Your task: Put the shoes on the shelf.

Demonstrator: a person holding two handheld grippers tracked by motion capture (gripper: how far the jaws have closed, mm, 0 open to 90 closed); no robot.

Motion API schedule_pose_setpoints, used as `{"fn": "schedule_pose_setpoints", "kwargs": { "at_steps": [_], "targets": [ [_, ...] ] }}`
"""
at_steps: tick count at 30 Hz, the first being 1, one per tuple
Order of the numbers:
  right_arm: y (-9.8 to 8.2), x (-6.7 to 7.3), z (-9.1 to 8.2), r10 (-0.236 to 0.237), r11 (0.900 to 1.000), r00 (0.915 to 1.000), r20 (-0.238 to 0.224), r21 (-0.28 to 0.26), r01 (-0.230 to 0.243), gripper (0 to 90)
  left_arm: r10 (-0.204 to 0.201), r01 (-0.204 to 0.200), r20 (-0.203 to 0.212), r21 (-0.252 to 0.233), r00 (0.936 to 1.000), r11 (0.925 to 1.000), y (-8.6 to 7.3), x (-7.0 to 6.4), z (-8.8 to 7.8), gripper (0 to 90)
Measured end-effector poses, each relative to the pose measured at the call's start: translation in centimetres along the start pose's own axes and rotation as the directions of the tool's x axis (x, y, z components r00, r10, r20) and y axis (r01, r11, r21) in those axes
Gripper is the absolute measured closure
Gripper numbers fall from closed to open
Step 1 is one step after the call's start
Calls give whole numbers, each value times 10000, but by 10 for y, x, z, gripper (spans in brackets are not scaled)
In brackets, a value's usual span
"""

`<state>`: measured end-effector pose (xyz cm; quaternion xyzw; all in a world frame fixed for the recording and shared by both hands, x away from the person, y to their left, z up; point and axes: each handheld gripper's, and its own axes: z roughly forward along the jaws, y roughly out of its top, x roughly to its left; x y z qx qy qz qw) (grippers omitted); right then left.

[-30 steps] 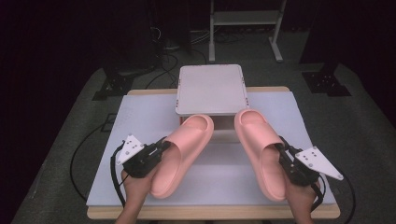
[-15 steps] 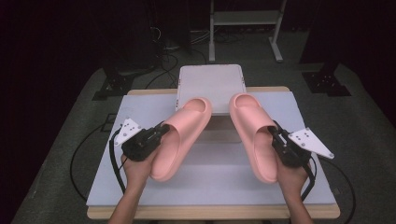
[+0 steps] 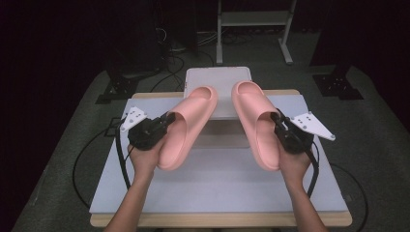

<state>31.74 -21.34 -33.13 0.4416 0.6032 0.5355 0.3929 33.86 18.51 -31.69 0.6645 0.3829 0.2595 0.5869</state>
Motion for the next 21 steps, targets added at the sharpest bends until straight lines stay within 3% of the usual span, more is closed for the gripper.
{"fn": "schedule_pose_setpoints", "kwargs": {
  "at_steps": [7, 21],
  "targets": [
    [12, 1, 18, -80, 10000, 10000, 43, -36, 80, 837, 24, -24, -212, -4, 9998, 10000, 15, 5, 15, 827],
    [33, -2, 55, 1, 9999, 9998, 206, 165, -5, 836, -341, 363, -748, 289, 9966, 9989, 33, 24, 48, 827]
  ]
}}
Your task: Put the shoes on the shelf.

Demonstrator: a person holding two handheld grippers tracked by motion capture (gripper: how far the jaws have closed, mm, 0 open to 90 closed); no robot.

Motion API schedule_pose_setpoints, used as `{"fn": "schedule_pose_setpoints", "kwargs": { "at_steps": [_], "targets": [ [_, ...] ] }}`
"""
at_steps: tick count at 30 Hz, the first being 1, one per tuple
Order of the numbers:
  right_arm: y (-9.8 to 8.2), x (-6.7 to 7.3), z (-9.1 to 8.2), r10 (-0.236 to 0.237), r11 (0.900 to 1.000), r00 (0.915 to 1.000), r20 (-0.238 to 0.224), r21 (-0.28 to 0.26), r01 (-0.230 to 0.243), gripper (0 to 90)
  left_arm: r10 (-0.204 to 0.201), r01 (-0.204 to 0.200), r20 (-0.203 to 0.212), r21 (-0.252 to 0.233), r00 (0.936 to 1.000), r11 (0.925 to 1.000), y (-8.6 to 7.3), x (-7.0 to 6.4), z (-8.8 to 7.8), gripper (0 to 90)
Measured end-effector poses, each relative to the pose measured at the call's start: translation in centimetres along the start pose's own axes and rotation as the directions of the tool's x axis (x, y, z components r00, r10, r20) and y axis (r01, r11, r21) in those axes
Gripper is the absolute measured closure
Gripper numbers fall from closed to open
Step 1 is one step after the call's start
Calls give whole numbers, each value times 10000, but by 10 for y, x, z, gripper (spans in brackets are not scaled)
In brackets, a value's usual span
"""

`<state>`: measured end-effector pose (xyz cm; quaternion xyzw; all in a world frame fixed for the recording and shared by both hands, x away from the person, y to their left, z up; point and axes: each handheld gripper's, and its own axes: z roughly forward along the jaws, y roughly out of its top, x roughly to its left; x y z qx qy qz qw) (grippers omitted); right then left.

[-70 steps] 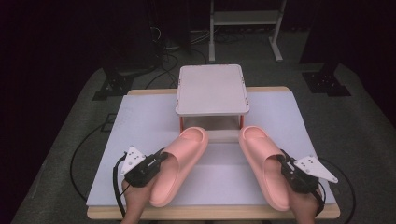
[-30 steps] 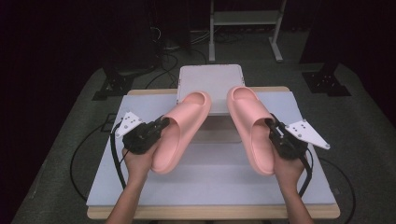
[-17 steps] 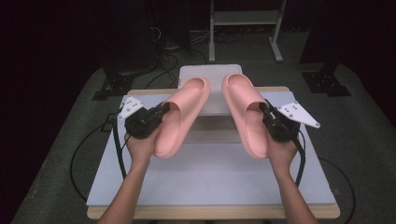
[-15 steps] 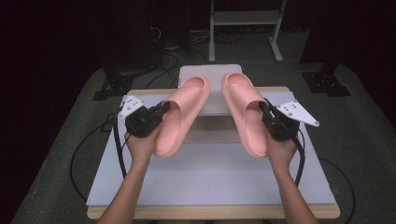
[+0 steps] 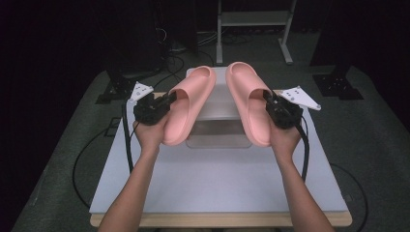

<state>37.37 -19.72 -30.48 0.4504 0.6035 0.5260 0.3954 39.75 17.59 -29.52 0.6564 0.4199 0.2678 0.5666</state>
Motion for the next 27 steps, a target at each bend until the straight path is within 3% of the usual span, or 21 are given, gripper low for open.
{"fn": "schedule_pose_setpoints", "kwargs": {
  "at_steps": [13, 27],
  "targets": [
    [16, 3, 33, 225, 9988, 9996, 180, 436, -233, 837, -334, 353, -440, 423, 9985, 9985, 8, 8, 27, 826],
    [19, 1, 63, 166, 9948, 9986, 506, 992, -216, 835, -605, 673, -862, 792, 9944, 9946, 14, 11, 53, 825]
  ]
}}
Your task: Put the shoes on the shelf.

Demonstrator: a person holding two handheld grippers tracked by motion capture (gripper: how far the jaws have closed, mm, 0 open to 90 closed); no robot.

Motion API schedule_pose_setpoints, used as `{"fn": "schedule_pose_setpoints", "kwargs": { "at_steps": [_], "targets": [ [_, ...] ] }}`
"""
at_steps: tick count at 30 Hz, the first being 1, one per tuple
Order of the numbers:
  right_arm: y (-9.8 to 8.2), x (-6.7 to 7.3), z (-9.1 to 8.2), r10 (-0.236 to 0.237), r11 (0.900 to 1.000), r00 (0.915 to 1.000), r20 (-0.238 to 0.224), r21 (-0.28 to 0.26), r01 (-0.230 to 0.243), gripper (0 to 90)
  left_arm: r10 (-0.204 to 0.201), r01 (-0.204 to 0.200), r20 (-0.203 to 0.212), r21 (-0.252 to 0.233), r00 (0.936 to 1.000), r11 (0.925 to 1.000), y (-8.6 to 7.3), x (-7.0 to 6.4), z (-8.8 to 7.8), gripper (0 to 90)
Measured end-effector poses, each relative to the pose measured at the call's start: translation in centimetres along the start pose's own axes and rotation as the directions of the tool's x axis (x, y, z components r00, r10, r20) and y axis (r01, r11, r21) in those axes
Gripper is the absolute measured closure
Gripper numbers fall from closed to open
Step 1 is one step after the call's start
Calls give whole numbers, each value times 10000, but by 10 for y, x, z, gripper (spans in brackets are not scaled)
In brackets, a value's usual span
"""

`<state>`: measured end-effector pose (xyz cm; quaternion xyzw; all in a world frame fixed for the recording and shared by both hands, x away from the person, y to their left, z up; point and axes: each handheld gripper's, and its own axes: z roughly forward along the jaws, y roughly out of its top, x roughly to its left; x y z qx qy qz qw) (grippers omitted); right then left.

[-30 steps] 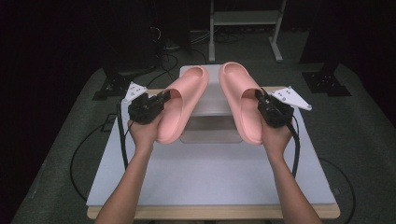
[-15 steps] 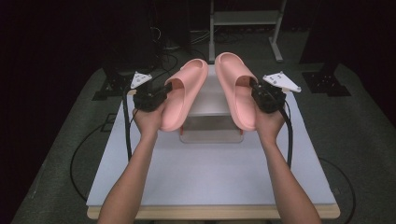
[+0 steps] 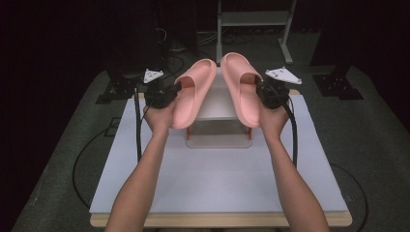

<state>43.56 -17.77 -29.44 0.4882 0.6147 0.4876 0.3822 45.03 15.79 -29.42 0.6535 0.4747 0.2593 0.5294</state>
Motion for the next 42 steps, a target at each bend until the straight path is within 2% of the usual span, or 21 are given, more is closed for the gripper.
{"fn": "schedule_pose_setpoints", "kwargs": {
  "at_steps": [7, 14, 15, 20, 23, 30, 31, 38, 42],
  "targets": [
    [1, -2, 13, 296, 9992, 9996, 43, 251, -297, 835, -20, 26, -301, 191, 9995, 9998, 4, 0, 12, 825],
    [5, -2, 23, 327, 9988, 9993, 154, 363, -332, 835, -96, 114, -470, 371, 9988, 9992, 5, 1, 22, 824],
    [6, -1, 27, 323, 9981, 9993, 173, 511, -331, 834, -80, 102, -535, 407, 9985, 9991, 5, 1, 23, 824],
    [7, 1, 33, 428, 9965, 9989, 203, 709, -442, 833, -238, 263, -504, 497, 9984, 9984, 6, 0, 31, 823],
    [7, 3, 37, 397, 9958, 9990, 206, 811, -413, 833, -141, 187, -709, 643, 9974, 9978, 7, -1, 34, 821],
    [7, 6, 46, 445, 9922, 9987, 236, 1156, -470, 832, -234, 295, -759, 807, 9968, 9963, 7, 1, 40, 820],
    [7, 5, 47, 557, 9917, 9983, 193, 1153, -576, 832, -303, 364, -738, 819, 9968, 9960, 7, 1, 41, 817],
    [8, 7, 49, 539, 9898, 9985, 82, 1314, -545, 830, -474, 538, -697, 932, 9964, 9942, 9, 0, 43, 800],
    [8, 8, 49, 538, 9894, 9985, -80, 1354, -522, 830, -373, 435, -594, 1064, 9975, 9934, 10, -2, 45, 790]
  ]
}}
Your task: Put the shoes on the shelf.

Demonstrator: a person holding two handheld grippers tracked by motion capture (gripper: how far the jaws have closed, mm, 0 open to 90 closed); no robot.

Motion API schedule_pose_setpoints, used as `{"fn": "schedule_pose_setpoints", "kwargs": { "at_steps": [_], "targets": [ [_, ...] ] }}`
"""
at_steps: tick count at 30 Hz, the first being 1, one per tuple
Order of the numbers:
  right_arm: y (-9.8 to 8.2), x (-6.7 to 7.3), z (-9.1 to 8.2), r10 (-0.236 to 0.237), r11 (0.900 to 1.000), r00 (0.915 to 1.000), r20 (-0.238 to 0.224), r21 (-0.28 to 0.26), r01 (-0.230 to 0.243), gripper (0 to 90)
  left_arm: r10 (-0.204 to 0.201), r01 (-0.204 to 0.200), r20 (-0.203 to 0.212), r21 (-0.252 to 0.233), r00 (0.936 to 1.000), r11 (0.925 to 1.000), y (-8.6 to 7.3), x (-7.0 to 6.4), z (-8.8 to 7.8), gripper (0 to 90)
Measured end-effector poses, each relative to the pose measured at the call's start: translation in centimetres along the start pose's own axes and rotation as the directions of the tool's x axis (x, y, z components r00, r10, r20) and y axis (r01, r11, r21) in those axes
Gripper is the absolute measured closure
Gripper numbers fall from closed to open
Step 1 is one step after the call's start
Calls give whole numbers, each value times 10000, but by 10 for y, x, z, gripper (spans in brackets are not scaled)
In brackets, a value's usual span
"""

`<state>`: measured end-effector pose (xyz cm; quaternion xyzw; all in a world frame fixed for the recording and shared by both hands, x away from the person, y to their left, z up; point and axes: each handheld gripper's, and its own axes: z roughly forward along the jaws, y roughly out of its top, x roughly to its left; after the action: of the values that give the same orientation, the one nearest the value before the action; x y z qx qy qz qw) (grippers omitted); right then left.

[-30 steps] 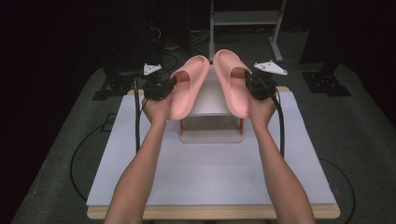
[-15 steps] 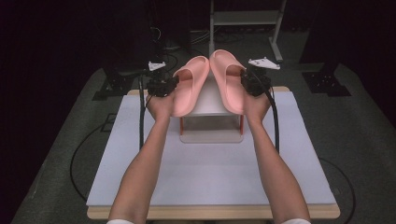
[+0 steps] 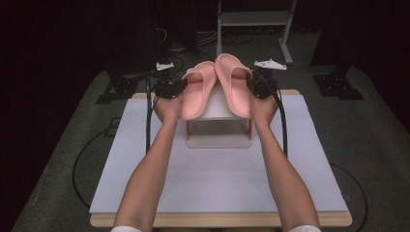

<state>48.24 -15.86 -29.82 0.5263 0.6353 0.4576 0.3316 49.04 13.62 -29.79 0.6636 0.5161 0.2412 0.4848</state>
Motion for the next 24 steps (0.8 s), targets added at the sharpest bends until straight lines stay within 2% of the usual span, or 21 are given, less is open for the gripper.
{"fn": "schedule_pose_setpoints", "kwargs": {
  "at_steps": [12, 16, 17, 24],
  "targets": [
    [2, -6, 1, 190, 9990, 9997, 141, 405, -195, 818, -329, 329, -57, -28, 9994, 9995, 0, -2, 0, 757],
    [1, -6, 1, 186, 9987, 9997, 131, 470, -192, 792, -202, 202, -17, -14, 9998, 9998, -1, -5, 1, 728],
    [1, -6, 1, 193, 9988, 9997, 115, 457, -198, 785, -276, 276, 64, 17, 9996, 9996, -1, -5, 1, 719],
    [-1, -11, 2, 499, 9967, 9979, -418, 655, -471, 726, -334, 330, 373, 108, 9987, 9994, -1, -4, -1, 653]
  ]
}}
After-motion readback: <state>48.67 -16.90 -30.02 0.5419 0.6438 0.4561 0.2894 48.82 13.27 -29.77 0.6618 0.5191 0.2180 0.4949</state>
